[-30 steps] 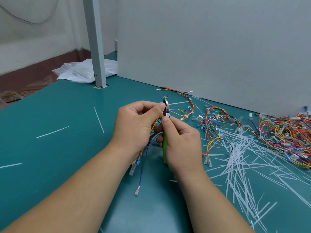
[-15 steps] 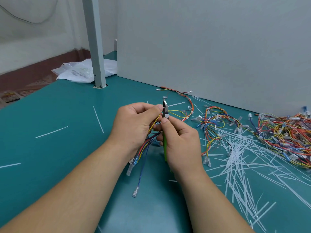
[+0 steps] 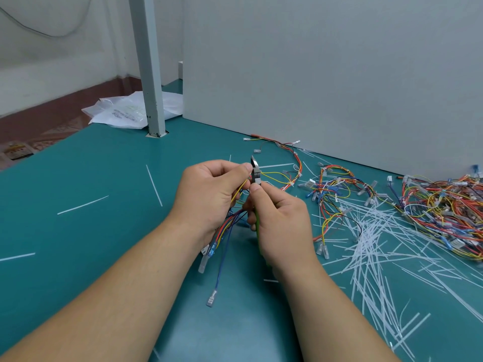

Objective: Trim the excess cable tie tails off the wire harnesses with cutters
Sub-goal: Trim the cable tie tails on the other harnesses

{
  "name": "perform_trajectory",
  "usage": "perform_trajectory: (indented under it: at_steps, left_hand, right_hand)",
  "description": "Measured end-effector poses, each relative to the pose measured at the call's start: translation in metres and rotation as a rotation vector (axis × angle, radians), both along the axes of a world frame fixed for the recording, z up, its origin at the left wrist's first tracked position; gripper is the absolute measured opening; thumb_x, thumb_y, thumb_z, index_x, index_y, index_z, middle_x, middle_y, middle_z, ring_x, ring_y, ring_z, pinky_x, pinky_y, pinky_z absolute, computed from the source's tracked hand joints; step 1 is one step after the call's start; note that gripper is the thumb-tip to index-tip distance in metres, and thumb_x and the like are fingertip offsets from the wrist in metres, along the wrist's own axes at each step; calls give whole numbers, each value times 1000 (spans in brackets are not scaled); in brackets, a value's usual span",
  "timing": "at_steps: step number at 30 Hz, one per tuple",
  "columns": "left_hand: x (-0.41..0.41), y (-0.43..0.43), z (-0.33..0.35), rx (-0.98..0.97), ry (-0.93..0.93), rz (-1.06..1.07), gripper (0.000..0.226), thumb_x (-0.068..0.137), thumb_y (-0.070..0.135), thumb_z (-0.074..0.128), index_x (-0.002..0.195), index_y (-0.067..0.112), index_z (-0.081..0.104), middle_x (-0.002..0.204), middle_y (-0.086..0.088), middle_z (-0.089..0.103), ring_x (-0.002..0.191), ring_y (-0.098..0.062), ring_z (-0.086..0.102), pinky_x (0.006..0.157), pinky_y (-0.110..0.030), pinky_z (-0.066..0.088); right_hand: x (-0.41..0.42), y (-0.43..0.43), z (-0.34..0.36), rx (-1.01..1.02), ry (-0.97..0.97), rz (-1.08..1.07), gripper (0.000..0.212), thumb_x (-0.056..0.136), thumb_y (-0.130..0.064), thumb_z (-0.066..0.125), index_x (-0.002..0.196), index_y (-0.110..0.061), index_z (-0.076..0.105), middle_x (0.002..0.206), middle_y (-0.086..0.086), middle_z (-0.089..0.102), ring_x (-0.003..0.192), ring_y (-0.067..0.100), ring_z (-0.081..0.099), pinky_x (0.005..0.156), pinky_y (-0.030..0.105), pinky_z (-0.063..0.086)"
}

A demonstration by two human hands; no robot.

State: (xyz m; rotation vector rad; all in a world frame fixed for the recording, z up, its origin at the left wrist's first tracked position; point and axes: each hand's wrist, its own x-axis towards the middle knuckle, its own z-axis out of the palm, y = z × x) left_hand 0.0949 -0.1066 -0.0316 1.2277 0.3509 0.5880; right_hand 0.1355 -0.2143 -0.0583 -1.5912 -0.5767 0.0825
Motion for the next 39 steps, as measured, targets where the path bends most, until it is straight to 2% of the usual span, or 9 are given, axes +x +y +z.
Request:
perform_trajectory:
  at_steps: [4, 9, 14, 17, 19, 25, 32, 36, 39]
  left_hand:
    - [-1, 0, 0, -13, -17, -6, 27, 91, 7, 72, 64, 6, 68, 55, -2, 63, 38, -10, 48, 39, -16, 41]
    - [-1, 0, 0, 16, -22, 6, 29, 91, 7, 72, 62, 8, 70, 55, -3, 64, 39, -10, 48, 40, -17, 41]
    - [-2, 0, 1, -21, -24, -3, 27, 92, 9, 72, 65, 8, 68, 53, -2, 61, 36, -10, 47, 37, -17, 40]
    - [0, 4, 0, 32, -1, 31, 23, 91, 10, 73, 69, 7, 70, 57, 0, 65, 45, -8, 51, 44, -16, 43]
    - [0, 3, 0, 33, -7, 26, 23, 91, 10, 73, 68, 7, 70, 57, 0, 64, 46, -8, 51, 45, -17, 44]
    - [-2, -4, 2, -106, -51, -43, 27, 92, 9, 70, 66, 10, 69, 57, -2, 63, 41, -11, 54, 38, -19, 43]
    - [-1, 0, 3, -116, -73, -11, 31, 92, 11, 71, 62, 16, 75, 58, -2, 64, 40, -10, 51, 38, -19, 44]
    - [-1, 0, 1, -116, -80, -29, 27, 90, 13, 74, 63, 16, 75, 60, -5, 65, 39, -16, 49, 39, -25, 45]
    - [0, 1, 0, -84, -63, -4, 26, 90, 13, 74, 64, 16, 76, 61, -4, 67, 41, -14, 52, 40, -22, 45]
  right_hand:
    - [1, 0, 0, 6, 26, 11, 26, 95, -38, 56, 77, -33, 74, 77, 28, 53, 62, 23, 43, 54, 36, 39]
    - [-1, 0, 0, -24, -16, -5, 31, 99, -34, 55, 72, -29, 70, 73, 26, 52, 61, 32, 43, 56, 45, 39]
    - [3, 0, 2, -4, 97, 11, 40, 106, -19, 55, 70, -4, 65, 59, 5, 59, 51, 17, 50, 48, 30, 44]
    - [2, 1, 2, -5, 50, -8, 42, 105, -23, 56, 70, 2, 57, 58, 18, 46, 52, 19, 40, 49, 28, 34]
    - [1, 1, 2, -1, 26, -19, 36, 104, -23, 57, 74, -4, 64, 65, 24, 51, 55, 20, 43, 50, 29, 37]
    - [-5, 0, 1, 33, 76, -3, 32, 106, -22, 56, 87, -31, 80, 82, -4, 77, 64, 8, 67, 61, 29, 55]
    - [-9, 0, 3, 14, 79, 18, 27, 100, -29, 55, 86, -32, 79, 80, -5, 75, 66, 11, 65, 64, 38, 54]
    - [-8, 0, 2, 46, 92, -5, 27, 101, -27, 58, 82, -18, 76, 76, 10, 68, 60, 14, 59, 57, 35, 48]
    - [-8, 0, 1, 37, 74, -23, 29, 103, -24, 59, 79, -17, 73, 70, 5, 65, 57, 13, 55, 53, 32, 47]
